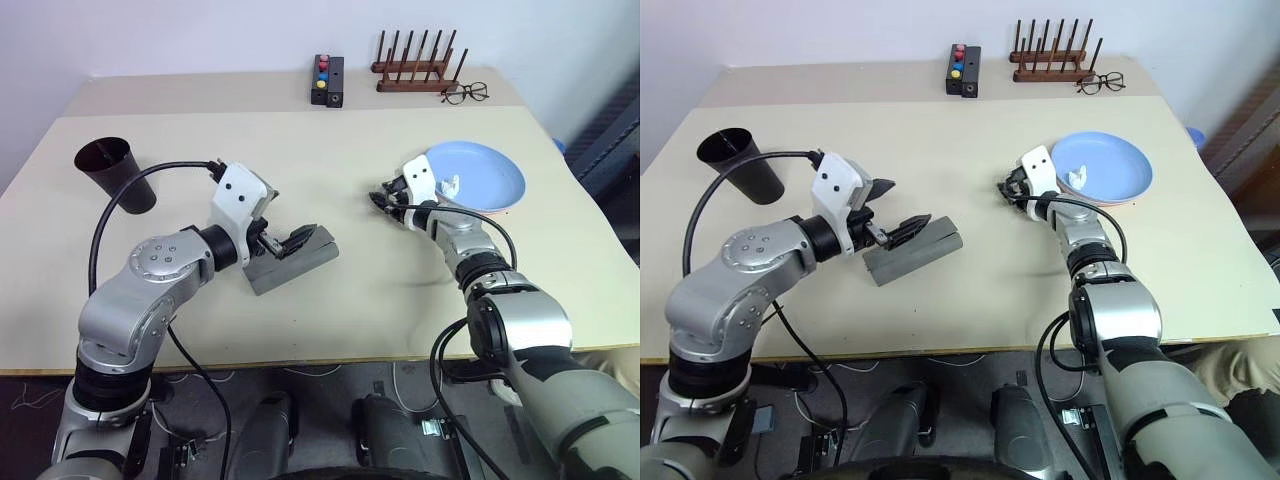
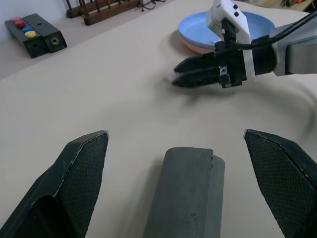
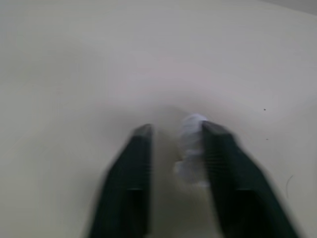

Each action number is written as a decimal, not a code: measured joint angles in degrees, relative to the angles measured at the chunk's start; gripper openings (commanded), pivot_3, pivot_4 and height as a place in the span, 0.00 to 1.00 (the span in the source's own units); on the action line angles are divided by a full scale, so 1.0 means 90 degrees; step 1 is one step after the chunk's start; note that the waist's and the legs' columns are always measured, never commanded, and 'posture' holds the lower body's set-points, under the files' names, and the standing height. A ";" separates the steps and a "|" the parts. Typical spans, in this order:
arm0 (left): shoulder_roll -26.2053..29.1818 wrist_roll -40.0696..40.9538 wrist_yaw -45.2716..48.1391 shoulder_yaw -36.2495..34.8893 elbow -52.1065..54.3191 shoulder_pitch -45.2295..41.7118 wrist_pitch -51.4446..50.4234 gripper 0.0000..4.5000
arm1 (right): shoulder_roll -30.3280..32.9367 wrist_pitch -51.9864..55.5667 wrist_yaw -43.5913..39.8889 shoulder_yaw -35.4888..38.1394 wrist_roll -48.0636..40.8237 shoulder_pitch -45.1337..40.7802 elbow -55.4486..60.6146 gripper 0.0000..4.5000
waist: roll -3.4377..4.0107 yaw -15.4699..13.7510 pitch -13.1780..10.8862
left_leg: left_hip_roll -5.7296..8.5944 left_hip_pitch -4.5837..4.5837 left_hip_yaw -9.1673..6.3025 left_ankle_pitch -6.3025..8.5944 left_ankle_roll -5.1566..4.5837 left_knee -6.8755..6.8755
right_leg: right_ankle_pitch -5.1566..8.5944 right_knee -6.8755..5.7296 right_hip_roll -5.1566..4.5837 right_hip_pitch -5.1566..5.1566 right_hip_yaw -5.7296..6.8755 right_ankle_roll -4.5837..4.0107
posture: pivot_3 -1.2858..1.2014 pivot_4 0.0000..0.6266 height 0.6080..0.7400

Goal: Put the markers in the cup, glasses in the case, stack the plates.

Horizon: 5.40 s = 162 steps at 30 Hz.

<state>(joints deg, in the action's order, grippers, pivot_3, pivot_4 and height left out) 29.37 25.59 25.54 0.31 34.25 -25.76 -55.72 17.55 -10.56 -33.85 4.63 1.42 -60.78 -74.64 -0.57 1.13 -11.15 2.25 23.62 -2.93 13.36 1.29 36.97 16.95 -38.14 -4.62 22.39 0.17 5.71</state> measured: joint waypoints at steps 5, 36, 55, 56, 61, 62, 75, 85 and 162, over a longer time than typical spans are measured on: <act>0.0000 0.0001 -0.0027 0.0000 -0.0001 -0.0005 0.0000 1.00 | 0.0072 0.0002 0.0106 -0.0003 0.0089 0.0000 -0.0006 0.00 | 0.0000 -0.0002 0.0000 | 0.0000 0.0000 0.0000 0.0000 0.0000 0.0000 | 0.0000 0.0000 0.0000 0.0000 0.0000 0.0000 | 0.52 0.24 1.00; -0.0013 0.0001 -0.0100 0.0068 -0.0019 -0.0042 0.0005 1.00 | 0.0162 -0.0012 0.0320 -0.0008 0.0388 0.0000 -0.0065 0.57 | 0.0000 0.0001 0.0000 | 0.0000 0.0000 0.0000 0.0000 0.0000 -0.0001 | 0.0000 0.0000 0.0000 0.0000 0.0000 0.0000 | 0.52 0.24 1.00; -0.0086 -0.0001 -0.0218 0.0075 -0.0023 -0.0042 0.0054 1.00 | 0.0173 -0.0166 0.0349 0.0023 0.0434 -0.0087 -0.0106 0.01 | 0.0000 0.0002 0.0000 | 0.0000 0.0000 0.0001 0.0000 0.0000 -0.0001 | 0.0000 0.0001 0.0000 0.0001 0.0000 0.0000 | 0.52 0.24 1.00; -0.0091 -0.0002 -0.0215 0.0082 -0.0038 -0.0042 0.0084 1.00 | 0.0190 -0.0229 0.0345 0.0039 0.0427 -0.0164 -0.0106 0.01 | 0.0001 0.0003 -0.0001 | 0.0000 0.0000 0.0001 0.0000 0.0000 -0.0001 | 0.0000 0.0001 0.0001 0.0001 0.0000 0.0000 | 0.52 0.24 1.00; -0.0265 0.0017 -0.0091 0.0134 -0.0182 -0.0045 0.0287 1.00 | 0.0493 -0.0494 0.0268 0.0226 0.0218 -0.0664 0.0032 0.01 | 0.0001 -0.0018 -0.0001 | 0.0000 0.0000 0.0000 0.0000 0.0000 -0.0002 | 0.0000 0.0004 0.0000 -0.0002 0.0001 0.0000 | 0.52 0.24 1.00; -0.0294 0.0044 -0.0023 0.0145 -0.0210 -0.0044 0.0322 1.00 | 0.0566 -0.0533 0.0247 0.0249 0.0199 -0.0731 0.0048 0.01 | 0.0000 -0.0018 -0.0001 | 0.0000 0.0000 0.0000 0.0000 0.0000 -0.0002 | 0.0000 0.0005 0.0000 -0.0002 0.0001 0.0000 | 0.52 0.24 1.00; -0.0259 0.0538 0.1203 0.0397 -0.0590 -0.0099 0.0917 1.00 | 0.1957 -0.0369 0.0085 0.0004 0.0492 -0.0701 0.0073 0.01 | 0.0001 -0.0001 -0.0001 | -0.0001 0.0000 0.0003 0.0008 -0.0014 -0.0004 | 0.0001 0.0008 -0.0001 -0.0002 -0.0004 -0.0003 | 0.52 0.24 1.00; -0.0152 0.0236 0.1610 0.0706 -0.1228 -0.0380 0.1577 1.00 | 0.2240 -0.0103 0.0133 -0.0076 0.0578 -0.0167 0.0011 0.14 | 0.0001 -0.0001 -0.0001 | -0.0001 0.0000 0.0012 0.0009 -0.0016 -0.0005 | 0.0001 0.0009 -0.0003 -0.0002 -0.0005 -0.0002 | 0.52 0.24 1.00; 0.0945 0.0553 0.2105 -0.1958 -0.0456 0.4165 0.3869 1.00 | 0.3753 0.3594 -0.3607 0.2533 -0.3420 0.6969 0.8409 0.99 | 0.0026 -0.0208 0.0006 | -0.0004 0.0047 0.0007 0.0044 -0.0072 0.0004 | -0.0007 0.0101 -0.0045 0.0000 0.0000 -0.0035 | 0.52 0.24 1.00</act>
<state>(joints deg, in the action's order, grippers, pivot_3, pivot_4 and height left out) 37.87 30.57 44.49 -17.31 30.15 11.73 -20.89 51.33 21.79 -66.31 27.43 -29.36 1.94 1.04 -0.34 -0.74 -11.09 2.21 24.05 -2.87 13.76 0.64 37.00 16.89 -37.23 -5.02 22.39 0.17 5.39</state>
